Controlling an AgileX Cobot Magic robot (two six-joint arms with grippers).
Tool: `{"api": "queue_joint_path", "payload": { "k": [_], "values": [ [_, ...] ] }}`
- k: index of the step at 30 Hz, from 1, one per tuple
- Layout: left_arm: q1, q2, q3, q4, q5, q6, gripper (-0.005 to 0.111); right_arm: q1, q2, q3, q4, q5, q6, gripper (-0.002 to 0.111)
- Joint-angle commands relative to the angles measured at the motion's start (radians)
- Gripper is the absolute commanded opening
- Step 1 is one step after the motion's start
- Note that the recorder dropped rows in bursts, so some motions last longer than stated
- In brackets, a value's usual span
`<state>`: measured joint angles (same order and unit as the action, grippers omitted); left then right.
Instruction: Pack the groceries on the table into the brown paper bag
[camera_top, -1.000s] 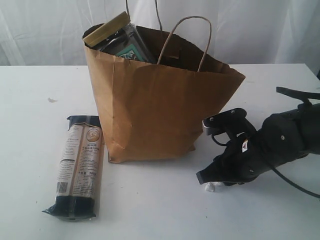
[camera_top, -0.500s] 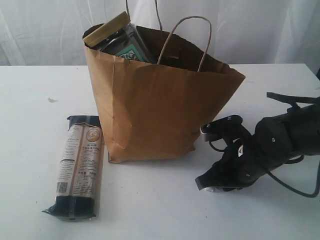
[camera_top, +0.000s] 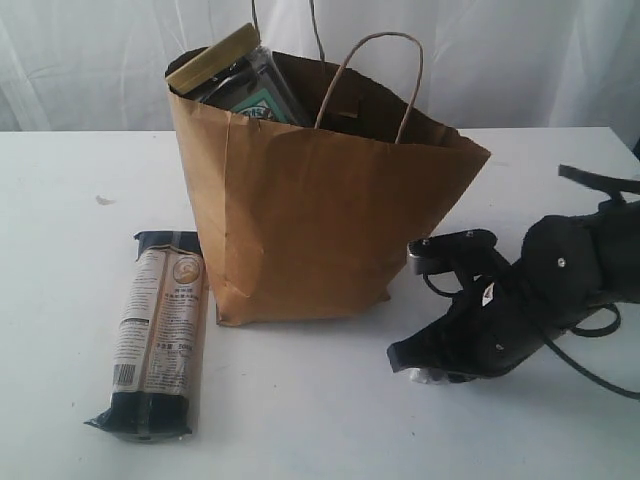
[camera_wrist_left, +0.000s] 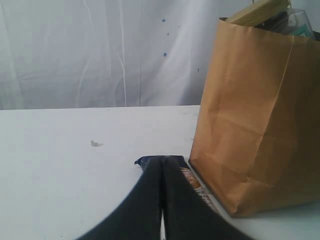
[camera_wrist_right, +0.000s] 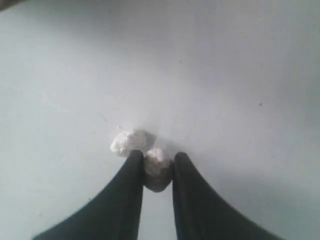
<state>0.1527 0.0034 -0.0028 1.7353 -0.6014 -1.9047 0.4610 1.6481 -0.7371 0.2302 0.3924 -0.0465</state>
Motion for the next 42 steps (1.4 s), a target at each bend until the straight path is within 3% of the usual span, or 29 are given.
{"api": "queue_joint_path", "payload": {
  "k": [1,7,13,23,30,32,35,39,42],
  "values": [
    [0.001,-0.003,0.003,0.009,-0.008,-0.001,0.000,-0.003,-0.153,0.003,0.020,0.100,-0.036,0.000],
    [0.001,-0.003,0.003,0.009,-0.008,-0.001,0.000,-0.003,-0.477,0.098,0.080,0.247,-0.122,0.000],
    [0.001,-0.003,0.003,0.009,-0.008,-0.001,0.000,-0.003,-0.683,-0.058,0.331,0.212,-0.284,0.000],
    [0.001,-0.003,0.003,0.009,-0.008,-0.001,0.000,-0.005,-0.343,-0.442,0.268,0.233,-0.248,0.000],
    [0.001,-0.003,0.003,0.009,-0.008,-0.001,0.000,-0.003,-0.173,-0.530,0.275,0.149,-0.240,0.000],
    [0.001,-0.003,0.003,0.009,-0.008,-0.001,0.000,-0.003,-0.155,-0.530,0.273,0.140,-0.240,0.007],
    [0.001,-0.003,0.003,0.009,-0.008,-0.001,0.000,-0.003,-0.166,-0.530,0.265,0.140,-0.240,0.027],
    [0.001,-0.003,0.003,0.009,-0.008,-0.001,0.000,-0.003,-0.232,-0.530,0.263,0.203,-0.245,0.029],
    [0.001,-0.003,0.003,0.009,-0.008,-0.001,0.000,-0.003,-0.328,-0.530,0.214,0.357,-0.244,0.027]
  ]
}}
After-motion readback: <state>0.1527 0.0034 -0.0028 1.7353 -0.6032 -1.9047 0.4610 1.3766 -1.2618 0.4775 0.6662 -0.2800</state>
